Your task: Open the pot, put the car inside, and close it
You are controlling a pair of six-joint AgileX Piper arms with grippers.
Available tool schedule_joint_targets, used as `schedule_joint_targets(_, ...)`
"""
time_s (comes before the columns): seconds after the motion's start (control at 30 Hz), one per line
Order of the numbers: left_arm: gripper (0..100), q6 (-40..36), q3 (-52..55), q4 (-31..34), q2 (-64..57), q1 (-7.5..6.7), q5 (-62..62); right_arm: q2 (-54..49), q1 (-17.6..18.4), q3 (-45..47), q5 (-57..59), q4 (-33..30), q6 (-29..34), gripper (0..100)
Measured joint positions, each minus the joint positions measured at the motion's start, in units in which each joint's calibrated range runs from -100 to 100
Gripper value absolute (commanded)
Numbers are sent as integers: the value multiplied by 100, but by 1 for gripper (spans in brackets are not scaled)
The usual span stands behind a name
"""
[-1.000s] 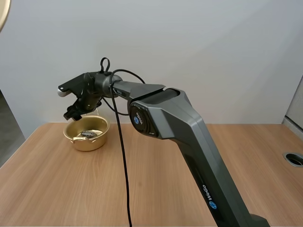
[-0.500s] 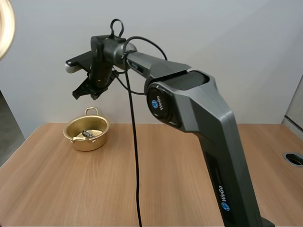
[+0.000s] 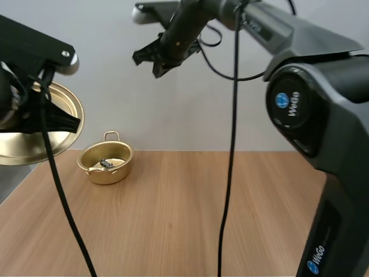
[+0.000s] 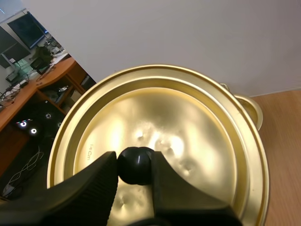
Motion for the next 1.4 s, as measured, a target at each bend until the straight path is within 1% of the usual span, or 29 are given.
schedule_joint_targets(0.2,0,-392,804,32,1024,0,-1581,-1059,-558,0,0,12,0,0)
schedule_joint_targets(0.33,0,-827,825,390,1774,8,-2649,-1660,-810,0,0,-21,0,0)
schedule_joint_targets(0.4,0,-1104,825,683,2146,20,-3141,-1958,-836,0,0,-60,0,0)
schedule_joint_targets(0.53,0,-1626,693,1120,2972,109,-4245,-2553,-836,0,0,-60,0,0)
schedule_joint_targets(0.63,0,-1855,490,1174,3550,147,-4994,-2961,-836,0,0,-89,0,0)
schedule_joint_targets(0.7,0,-1900,305,1163,3921,147,-5361,-3198,-836,0,0,-143,0,0)
schedule_joint_targets(0.8,0,-2076,-16,1163,4522,147,-5542,-3569,-836,0,0,-281,112,0)
schedule_joint_targets(0.97,0,-2219,-421,1008,5478,147,-5070,-4017,-836,0,0,-326,123,0)
schedule_joint_targets(1.1,0,-2219,-518,978,6110,147,-5049,-4222,-836,0,0,-449,280,0)
schedule_joint_targets(1.23,0,-2208,-518,978,6487,147,-5425,-4266,-836,0,0,-596,293,0)
schedule_joint_targets(1.4,0,-2208,-594,978,6592,147,-5660,-4266,-836,0,0,-685,301,0)
